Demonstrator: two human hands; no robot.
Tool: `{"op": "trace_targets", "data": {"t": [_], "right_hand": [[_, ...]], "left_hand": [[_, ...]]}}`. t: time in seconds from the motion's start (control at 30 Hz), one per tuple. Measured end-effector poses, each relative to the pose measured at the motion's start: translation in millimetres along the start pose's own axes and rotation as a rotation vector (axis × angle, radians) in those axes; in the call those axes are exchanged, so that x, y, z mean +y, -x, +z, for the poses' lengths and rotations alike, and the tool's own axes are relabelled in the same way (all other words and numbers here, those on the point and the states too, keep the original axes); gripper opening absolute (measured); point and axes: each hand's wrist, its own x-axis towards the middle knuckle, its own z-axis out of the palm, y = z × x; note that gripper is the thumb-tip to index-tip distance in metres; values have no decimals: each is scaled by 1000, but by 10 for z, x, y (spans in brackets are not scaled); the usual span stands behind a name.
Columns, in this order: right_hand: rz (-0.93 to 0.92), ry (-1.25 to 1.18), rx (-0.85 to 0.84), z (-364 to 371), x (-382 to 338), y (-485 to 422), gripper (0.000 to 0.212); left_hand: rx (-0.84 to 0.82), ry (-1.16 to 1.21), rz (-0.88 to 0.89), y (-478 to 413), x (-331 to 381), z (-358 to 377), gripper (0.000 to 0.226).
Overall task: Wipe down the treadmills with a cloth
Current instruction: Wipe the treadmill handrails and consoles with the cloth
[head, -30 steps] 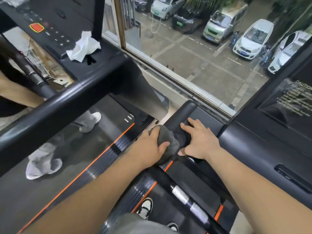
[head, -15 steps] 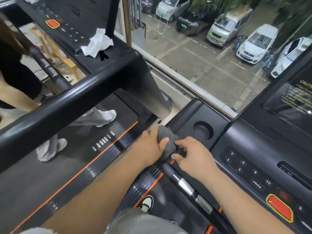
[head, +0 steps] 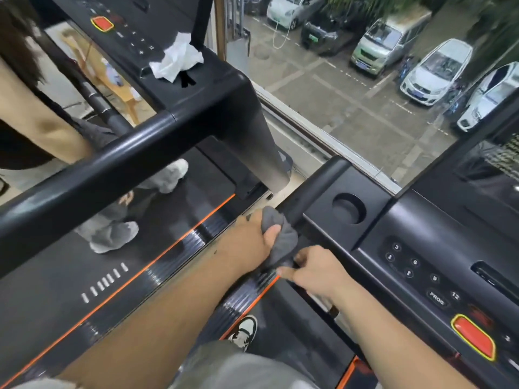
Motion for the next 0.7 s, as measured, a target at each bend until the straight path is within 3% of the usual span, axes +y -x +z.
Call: {"op": "trace_targets", "data": {"t": [0.13,0.3,0.43,0.57,0.7], "right_hand": [[17,-7,-15,23,61,-18,57],[-2,167,93,100,16,46,43],[18,221,113,135,-81,67,36],[-1,278,148,148,-160,119,25],[-6,312,145,162,-180,165,28]], "left_hand": [[98,-107,153,602,-375,183,73],[136,-165,62,1194,-919,225,74],[141,-277,-24,822,-530,188,75],[151,-228,-74,486,-41,190,71],[269,-264,46,920,-384,288,67]]}}
